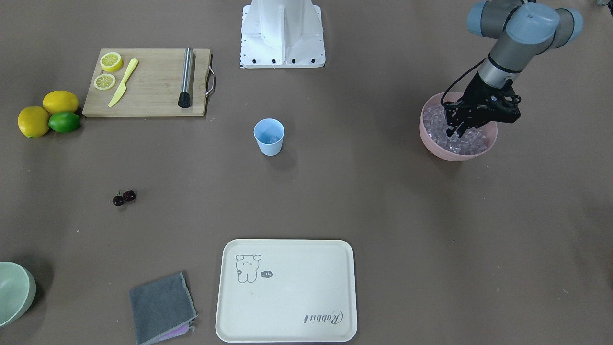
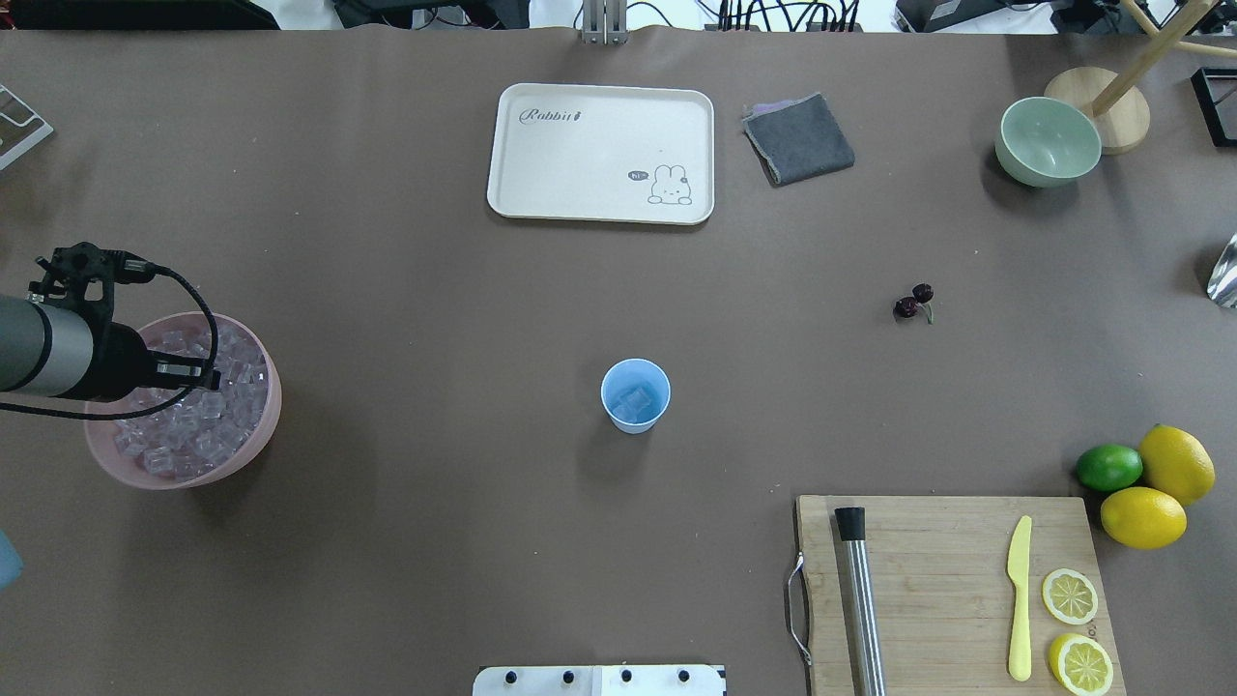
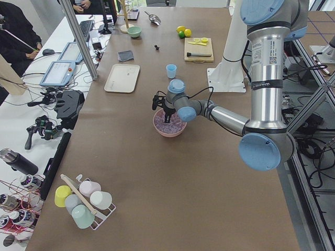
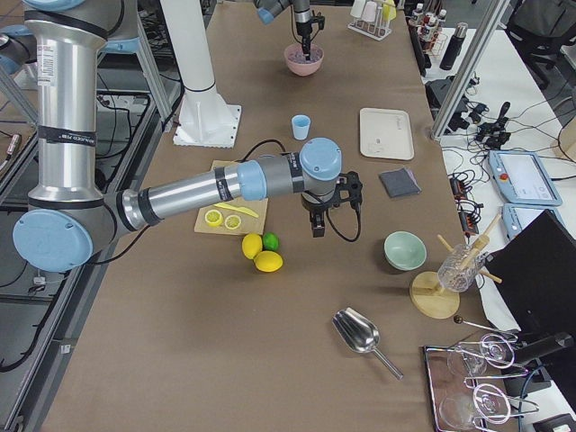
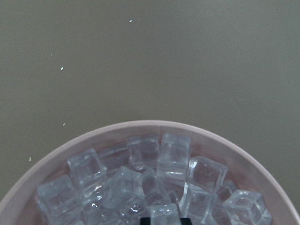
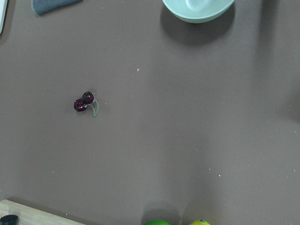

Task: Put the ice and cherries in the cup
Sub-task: 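Lower the left gripper into the bowl and grasp an ice cube, then lift the ice cube with the left gripper and carry it over the blue cup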

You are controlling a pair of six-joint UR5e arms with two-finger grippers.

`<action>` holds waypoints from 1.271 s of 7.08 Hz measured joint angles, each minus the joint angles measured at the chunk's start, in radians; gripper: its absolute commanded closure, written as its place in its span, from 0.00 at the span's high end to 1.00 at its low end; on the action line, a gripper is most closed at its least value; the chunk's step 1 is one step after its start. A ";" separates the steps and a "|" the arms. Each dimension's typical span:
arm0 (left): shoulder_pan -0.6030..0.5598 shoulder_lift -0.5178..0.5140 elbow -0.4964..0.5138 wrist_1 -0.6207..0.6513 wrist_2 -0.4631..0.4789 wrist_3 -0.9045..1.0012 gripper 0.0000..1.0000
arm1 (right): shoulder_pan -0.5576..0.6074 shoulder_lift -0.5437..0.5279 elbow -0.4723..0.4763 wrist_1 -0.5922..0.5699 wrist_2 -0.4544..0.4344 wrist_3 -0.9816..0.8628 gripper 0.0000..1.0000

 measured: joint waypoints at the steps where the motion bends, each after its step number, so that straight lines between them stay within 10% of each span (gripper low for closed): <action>1: -0.022 0.005 -0.016 0.000 -0.008 0.000 0.00 | 0.000 0.004 0.000 0.000 0.000 -0.001 1.00; 6: -0.237 0.036 -0.149 0.003 -0.081 -0.029 0.00 | 0.000 0.018 0.006 0.000 -0.007 -0.001 1.00; 9: -0.240 -0.147 -0.155 0.014 -0.121 -0.194 0.00 | 0.002 0.016 0.009 0.000 -0.008 0.000 1.00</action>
